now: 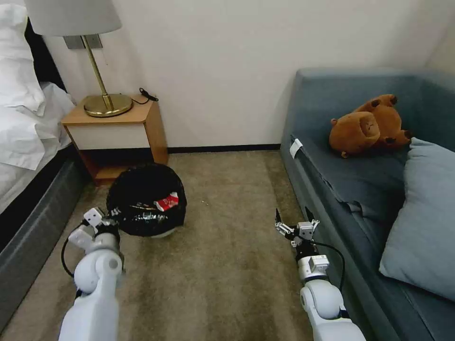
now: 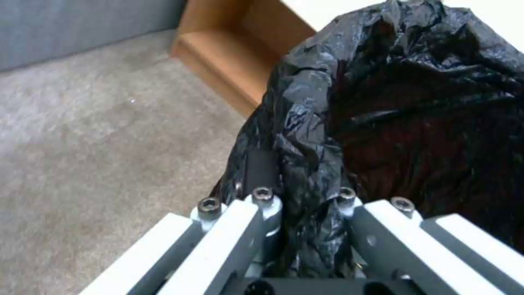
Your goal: Pick up the trash bin, then pick up the garbage on the floor and place it into the trash bin.
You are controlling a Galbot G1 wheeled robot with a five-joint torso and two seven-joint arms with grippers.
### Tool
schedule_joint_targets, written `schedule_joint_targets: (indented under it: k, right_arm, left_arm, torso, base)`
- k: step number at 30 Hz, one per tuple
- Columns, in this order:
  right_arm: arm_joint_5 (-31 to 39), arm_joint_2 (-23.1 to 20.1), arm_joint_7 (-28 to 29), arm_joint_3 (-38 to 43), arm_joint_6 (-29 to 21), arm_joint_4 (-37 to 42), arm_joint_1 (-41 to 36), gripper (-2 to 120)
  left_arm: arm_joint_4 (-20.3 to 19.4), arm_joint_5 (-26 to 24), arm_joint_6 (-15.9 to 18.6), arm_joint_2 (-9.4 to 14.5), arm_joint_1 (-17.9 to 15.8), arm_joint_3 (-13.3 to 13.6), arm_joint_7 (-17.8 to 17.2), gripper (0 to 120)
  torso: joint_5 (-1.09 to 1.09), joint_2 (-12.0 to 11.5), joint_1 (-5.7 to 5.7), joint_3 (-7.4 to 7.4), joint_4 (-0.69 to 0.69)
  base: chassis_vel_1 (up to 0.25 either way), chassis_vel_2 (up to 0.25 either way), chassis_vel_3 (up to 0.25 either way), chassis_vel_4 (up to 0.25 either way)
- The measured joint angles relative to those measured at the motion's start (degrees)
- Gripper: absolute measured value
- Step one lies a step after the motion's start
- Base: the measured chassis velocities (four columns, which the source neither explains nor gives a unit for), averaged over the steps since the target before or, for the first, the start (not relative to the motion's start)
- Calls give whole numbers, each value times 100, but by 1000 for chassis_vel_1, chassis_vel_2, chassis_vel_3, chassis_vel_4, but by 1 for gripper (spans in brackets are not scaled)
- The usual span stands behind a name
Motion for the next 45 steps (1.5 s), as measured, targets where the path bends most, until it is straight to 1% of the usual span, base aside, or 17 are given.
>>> schedule_joint_targets:
  k: [3, 5, 9, 11, 13, 15, 19, 29, 30, 31, 32, 36, 38, 39, 41, 44, 45]
  right_arm:
    - [0, -20, -29, -42, 5, -13, 12, 100]
    - [1, -43, -52, -40, 22, -14, 17, 100]
    - [1, -70, -73, -17, 32, 10, 1, 100]
    - [1, -96, -153, 20, 58, 39, -28, 100]
    - [2, -99, -179, 25, 69, 40, -34, 100]
    - [-1, -108, -246, 26, 105, 39, -45, 100]
    - [-13, -115, -316, 27, 139, 38, -51, 100]
    - [-44, -116, -489, 49, 254, -16, -50, 100]
    - [-52, -116, -529, 53, 281, -25, -50, 100]
    - [-52, -116, -529, 53, 281, -25, -50, 100]
    - [-60, -116, -564, 54, 305, -38, -54, 100]
    - [-64, -117, -595, 54, 323, -48, -61, 100]
    - [-65, -119, -642, 58, 347, -72, -63, 100]
    - [-65, -119, -642, 58, 347, -72, -63, 100]
    - [-67, -121, -669, 60, 358, -80, -70, 100]
    - [-68, -121, -683, 62, 364, -82, -76, 100]
    - [-71, -121, -694, 62, 371, -84, -78, 100]
  left_arm:
    - [218, -140, 20, 6, -190, -67, -215, 3]
    - [547, -342, 22, -9, -435, -109, -525, 3]
    - [843, -426, -11, -32, -652, -114, -715, 3]
    - [1232, -408, -197, -45, -958, -128, -999, 3]
    - [1316, -401, -246, -49, -1025, -137, -1065, 3]
    - [1754, -379, -433, -51, -1330, -161, -1301, 3]
    - [2040, -339, -494, -45, -1502, -157, -1362, 3]
    - [2274, -340, -501, -44, -1599, -151, -1324, 3]
    - [2273, -349, -501, -44, -1594, -152, -1303, 8]
    - [2273, -349, -501, -44, -1594, -152, -1303, 8]
    - [2254, -350, -501, -47, -1570, -150, -1284, 15]
    - [2213, -350, -498, -52, -1544, -147, -1268, 23]
    - [2160, -350, -490, -52, -1516, -145, -1257, 36]
    - [2160, -350, -490, -52, -1516, -145, -1257, 36]
    - [2075, -349, -478, -47, -1488, -144, -1254, 48]
    - [2000, -349, -467, -43, -1460, -140, -1254, 53]
    - [1928, -348, -453, -38, -1430, -138, -1254, 59]
  torso:
    - [1, 0, 0, 0, 1]
    - [0, 0, 0, 0, 1]
    - [0, 0, 0, 0, 0]
    - [0, 0, 0, 0, 0]
    - [0, 0, 0, 0, 0]
    - [0, 0, 0, 0, 0]
    - [0, 0, 0, 0, 0]
    - [0, 0, 0, 0, 0]
    - [0, 0, 0, -1, 0]
    - [0, 0, 0, -1, 0]
    - [1, 0, 0, -1, 0]
    - [1, 0, 0, -1, 0]
    - [0, 0, 0, -1, 0]
    - [0, 0, 0, -1, 0]
    - [1, 0, 0, -1, 0]
    - [1, 0, 0, -1, 0]
    - [1, 0, 0, -1, 0]
  base:
    - [0, 0, 0, 0]
    - [0, 0, 0, 0]
    - [0, 0, 0, 0]
    - [0, 0, 0, 0]
    - [0, 0, 0, 0]
    - [0, 0, 0, 0]
    - [0, 0, 0, 0]
    - [0, 0, 0, 0]
    - [0, 0, 0, 0]
    - [0, 0, 0, 0]
    - [0, 0, 0, 0]
    - [0, 0, 0, 0]
    - [0, 0, 0, 0]
    - [0, 0, 0, 0]
    - [0, 0, 0, 0]
    - [0, 0, 0, 0]
    - [0, 0, 0, 0]
